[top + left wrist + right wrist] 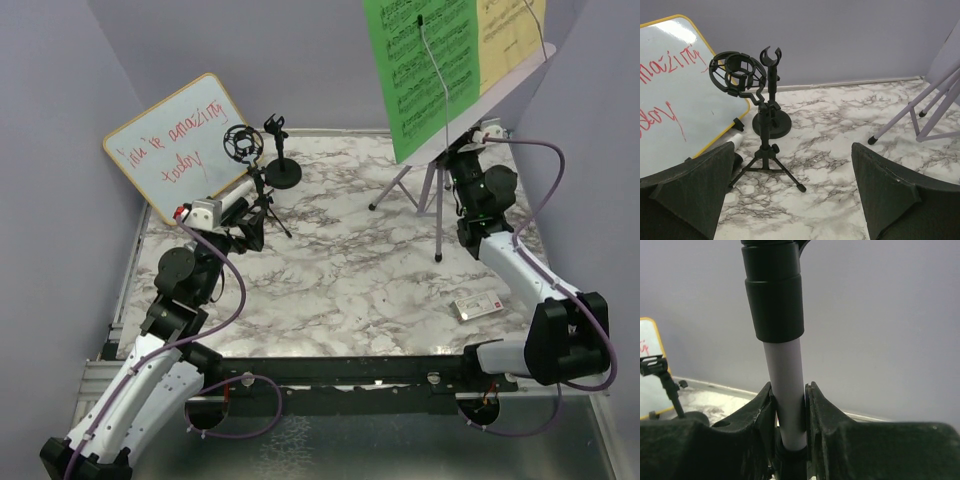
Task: Pack up the instrument practice props
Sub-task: Move the music stand to the center of the board.
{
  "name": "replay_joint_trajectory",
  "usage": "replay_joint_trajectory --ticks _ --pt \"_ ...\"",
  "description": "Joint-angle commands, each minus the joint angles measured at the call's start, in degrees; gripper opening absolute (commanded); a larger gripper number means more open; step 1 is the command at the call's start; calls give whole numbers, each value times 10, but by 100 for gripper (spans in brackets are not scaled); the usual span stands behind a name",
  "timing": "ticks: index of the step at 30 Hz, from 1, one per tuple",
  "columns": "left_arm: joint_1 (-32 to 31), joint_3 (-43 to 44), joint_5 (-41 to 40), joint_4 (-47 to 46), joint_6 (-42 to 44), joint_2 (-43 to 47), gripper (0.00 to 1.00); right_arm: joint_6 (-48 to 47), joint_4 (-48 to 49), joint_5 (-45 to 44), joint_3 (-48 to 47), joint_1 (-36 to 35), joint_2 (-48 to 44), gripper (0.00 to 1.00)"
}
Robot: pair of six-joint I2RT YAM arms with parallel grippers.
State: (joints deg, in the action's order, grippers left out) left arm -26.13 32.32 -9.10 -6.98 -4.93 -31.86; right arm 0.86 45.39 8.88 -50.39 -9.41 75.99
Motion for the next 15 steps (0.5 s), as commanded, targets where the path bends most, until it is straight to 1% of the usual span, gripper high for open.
replay_joint_trajectory --ticks 1,3,6,10,15 --pt "10 2 18 4 -8 -2 99 29 36 -133 4 -66 22 0" --pt "14 2 19 4 -10 -5 99 29 60 -160 -1 -91 36 1" --pt "18 3 19 5 -11 -7 99 72 115 -181 10 -95 49 1" --pt "20 2 20 5 -11 -7 99 118 112 -217 -8 -95 62 1" --pt "22 2 23 3 -10 -9 99 131 100 -255 -36 -95 73 1"
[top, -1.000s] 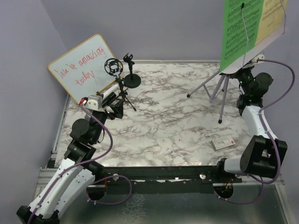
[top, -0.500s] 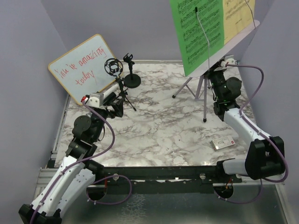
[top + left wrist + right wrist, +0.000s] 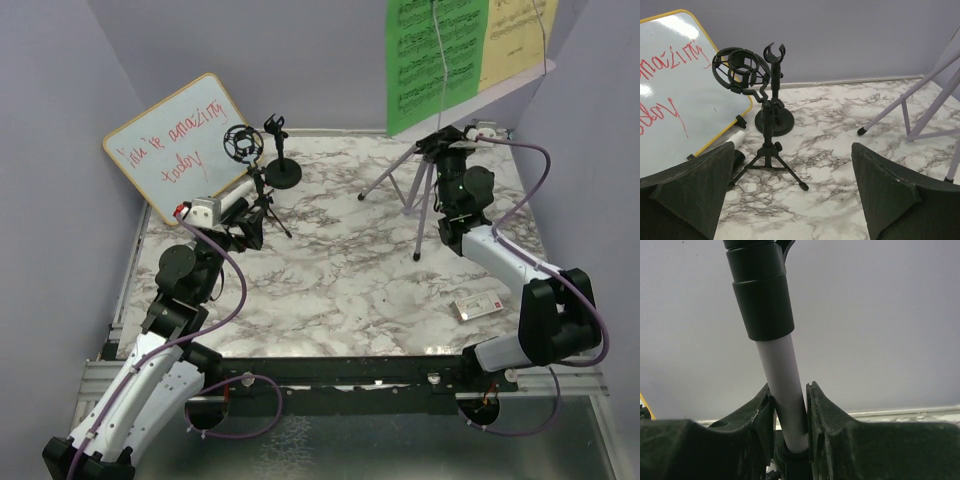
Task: Pack up the instrument practice props
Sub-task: Move the music stand to the center of the board.
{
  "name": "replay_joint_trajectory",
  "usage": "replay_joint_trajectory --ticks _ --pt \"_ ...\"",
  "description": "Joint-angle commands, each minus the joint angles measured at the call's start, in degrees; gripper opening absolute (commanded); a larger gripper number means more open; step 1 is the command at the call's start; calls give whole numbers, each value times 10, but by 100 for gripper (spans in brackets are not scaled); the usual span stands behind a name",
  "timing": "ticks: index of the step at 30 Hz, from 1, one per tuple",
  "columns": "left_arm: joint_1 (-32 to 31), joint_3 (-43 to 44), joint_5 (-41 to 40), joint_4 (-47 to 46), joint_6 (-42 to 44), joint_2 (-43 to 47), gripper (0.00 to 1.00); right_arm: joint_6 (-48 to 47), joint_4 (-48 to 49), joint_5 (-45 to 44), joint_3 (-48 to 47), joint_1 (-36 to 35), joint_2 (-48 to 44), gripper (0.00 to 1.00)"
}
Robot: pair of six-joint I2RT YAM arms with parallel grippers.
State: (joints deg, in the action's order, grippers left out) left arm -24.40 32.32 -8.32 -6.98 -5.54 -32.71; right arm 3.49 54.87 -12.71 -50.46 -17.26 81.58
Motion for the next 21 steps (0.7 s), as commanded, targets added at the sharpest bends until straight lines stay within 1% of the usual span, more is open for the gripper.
replay_joint_trajectory --ticks 1,6,10,13,18,21 --pt "5 2 15 4 -4 0 99 110 3 -43 -40 -16 19 1" --pt "7 2 16 3 -6 2 99 114 -13 -35 -56 -19 23 0" --pt "9 2 17 2 -8 1 99 98 -17 -48 -54 -41 29 1" --pt "10 2 22 0 -10 0 99 80 -12 -83 -56 -70 34 0" --pt "17 10 41 4 -21 -8 99 101 -12 -138 -60 -91 44 1" --pt "22 14 48 4 -30 -12 99 91 -13 -179 -74 -112 55 0"
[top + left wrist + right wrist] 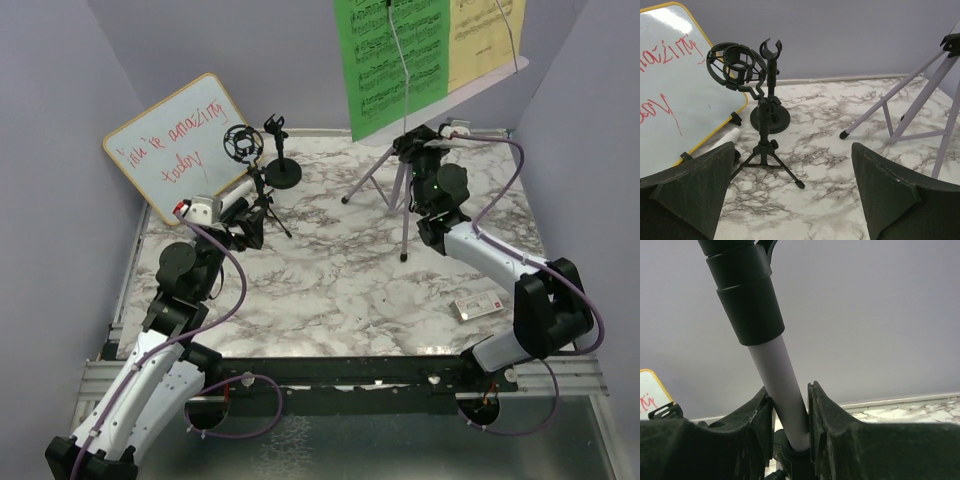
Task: Pack up the instrument practice props
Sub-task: Move the music stand to the center of the board.
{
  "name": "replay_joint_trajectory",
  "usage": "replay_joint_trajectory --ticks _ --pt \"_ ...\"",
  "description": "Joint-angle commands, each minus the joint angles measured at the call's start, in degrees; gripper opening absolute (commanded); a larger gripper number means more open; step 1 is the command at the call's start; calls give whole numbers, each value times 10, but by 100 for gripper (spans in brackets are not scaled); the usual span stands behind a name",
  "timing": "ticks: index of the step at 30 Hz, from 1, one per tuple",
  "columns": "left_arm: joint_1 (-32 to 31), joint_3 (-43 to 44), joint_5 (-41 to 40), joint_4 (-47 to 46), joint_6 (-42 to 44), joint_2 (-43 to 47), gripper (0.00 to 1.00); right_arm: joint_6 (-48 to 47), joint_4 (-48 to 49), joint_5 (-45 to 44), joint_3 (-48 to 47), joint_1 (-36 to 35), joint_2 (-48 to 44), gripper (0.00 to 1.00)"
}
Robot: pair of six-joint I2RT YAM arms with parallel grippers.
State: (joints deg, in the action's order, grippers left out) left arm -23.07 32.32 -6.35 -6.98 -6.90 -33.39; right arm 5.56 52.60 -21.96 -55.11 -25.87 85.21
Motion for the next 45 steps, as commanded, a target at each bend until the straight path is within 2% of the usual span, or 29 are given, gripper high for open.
replay_joint_trajectory --ticks 1,5,9,11,13,17,19,24,26,27,28,30,32,35,39,45 --pt "10 15 30 4 -18 -6 99 63 14 -99 -31 -32 24 0" --pt "14 15 36 3 -20 -8 99 29 35 -135 -48 -52 47 1" --pt "16 20 45 4 -23 -12 99 37 24 -142 -50 -57 53 0" --pt "16 29 52 7 -28 -19 99 47 5 -135 -49 -57 53 4" --pt "17 44 62 10 -41 -30 99 48 -13 -119 -45 -57 50 17" --pt "17 83 118 11 -58 -59 99 61 -89 -101 -34 -57 18 52" --pt "17 105 134 17 -74 -81 99 70 -141 -99 -23 -57 -4 65" --pt "17 152 179 21 -123 -131 99 139 -323 -76 -13 -57 -71 79" --pt "17 167 190 25 -141 -143 99 181 -403 -65 -13 -56 -104 89" --pt "17 177 190 32 -150 -149 99 185 -421 -55 -7 -56 -123 97" --pt "17 188 190 39 -154 -154 99 178 -439 -34 0 -56 -143 100" --pt "17 208 199 54 -158 -164 99 134 -460 9 30 -57 -187 100" --pt "17 231 205 68 -161 -173 99 130 -440 30 81 -57 -239 100" --pt "17 265 212 78 -178 -187 99 106 -473 134 91 -57 -312 100" --pt "17 337 235 105 -192 -219 97 113 -604 202 -20 -57 -331 97" --pt "12 425 267 94 -239 -272 90 102 -719 260 -182 -57 -305 95"
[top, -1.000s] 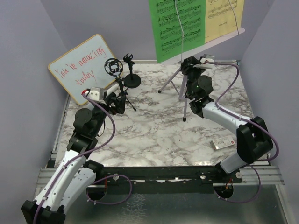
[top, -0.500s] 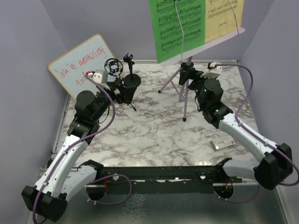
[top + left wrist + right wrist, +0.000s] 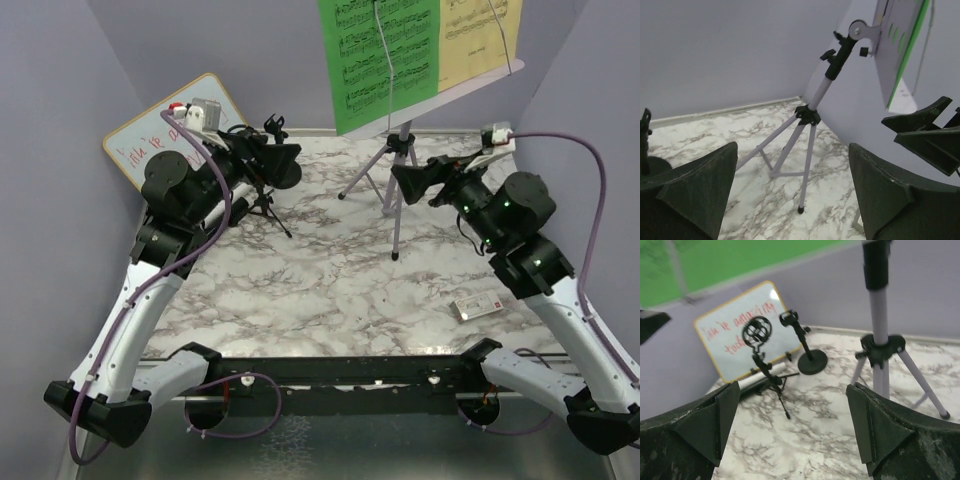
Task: Pack up the instrument practice props
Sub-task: Move the music stand to the center of the board.
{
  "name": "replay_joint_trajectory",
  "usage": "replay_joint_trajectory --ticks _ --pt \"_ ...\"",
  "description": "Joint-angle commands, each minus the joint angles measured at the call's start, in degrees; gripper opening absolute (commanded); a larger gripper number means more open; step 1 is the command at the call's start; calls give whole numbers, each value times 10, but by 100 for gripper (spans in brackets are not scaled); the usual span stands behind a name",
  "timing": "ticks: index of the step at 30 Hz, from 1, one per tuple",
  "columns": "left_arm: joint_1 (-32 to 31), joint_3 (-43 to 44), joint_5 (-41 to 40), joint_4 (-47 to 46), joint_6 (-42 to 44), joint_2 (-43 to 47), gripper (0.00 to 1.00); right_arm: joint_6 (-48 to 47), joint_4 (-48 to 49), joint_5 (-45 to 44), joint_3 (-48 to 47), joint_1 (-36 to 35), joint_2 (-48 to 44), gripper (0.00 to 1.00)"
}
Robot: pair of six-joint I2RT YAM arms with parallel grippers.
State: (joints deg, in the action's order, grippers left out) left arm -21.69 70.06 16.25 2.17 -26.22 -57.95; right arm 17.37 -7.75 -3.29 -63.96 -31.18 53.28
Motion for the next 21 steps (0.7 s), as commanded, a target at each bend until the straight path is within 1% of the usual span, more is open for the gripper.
replay_joint_trajectory --ticks 1,4,8,10,13,18,21 --pt "-5 56 43 -11 -56 -33 89 -19 -130 81 -125 -3 23 95" --pt "-20 76 56 -54 -81 -55 85 -23 -148 101 -193 -4 54 92" --pt "-48 107 58 -83 -98 -86 81 -26 -152 130 -272 -4 99 87" --pt "-51 109 69 -109 -119 -90 79 -29 -157 142 -313 -4 129 83" --pt "-56 111 65 -143 -138 -92 78 -31 -152 170 -366 -4 171 81" --pt "-73 134 65 -166 -149 -105 77 -39 -152 196 -443 -4 230 80" --pt "-87 154 65 -166 -144 -122 76 -45 -153 207 -473 -3 254 77"
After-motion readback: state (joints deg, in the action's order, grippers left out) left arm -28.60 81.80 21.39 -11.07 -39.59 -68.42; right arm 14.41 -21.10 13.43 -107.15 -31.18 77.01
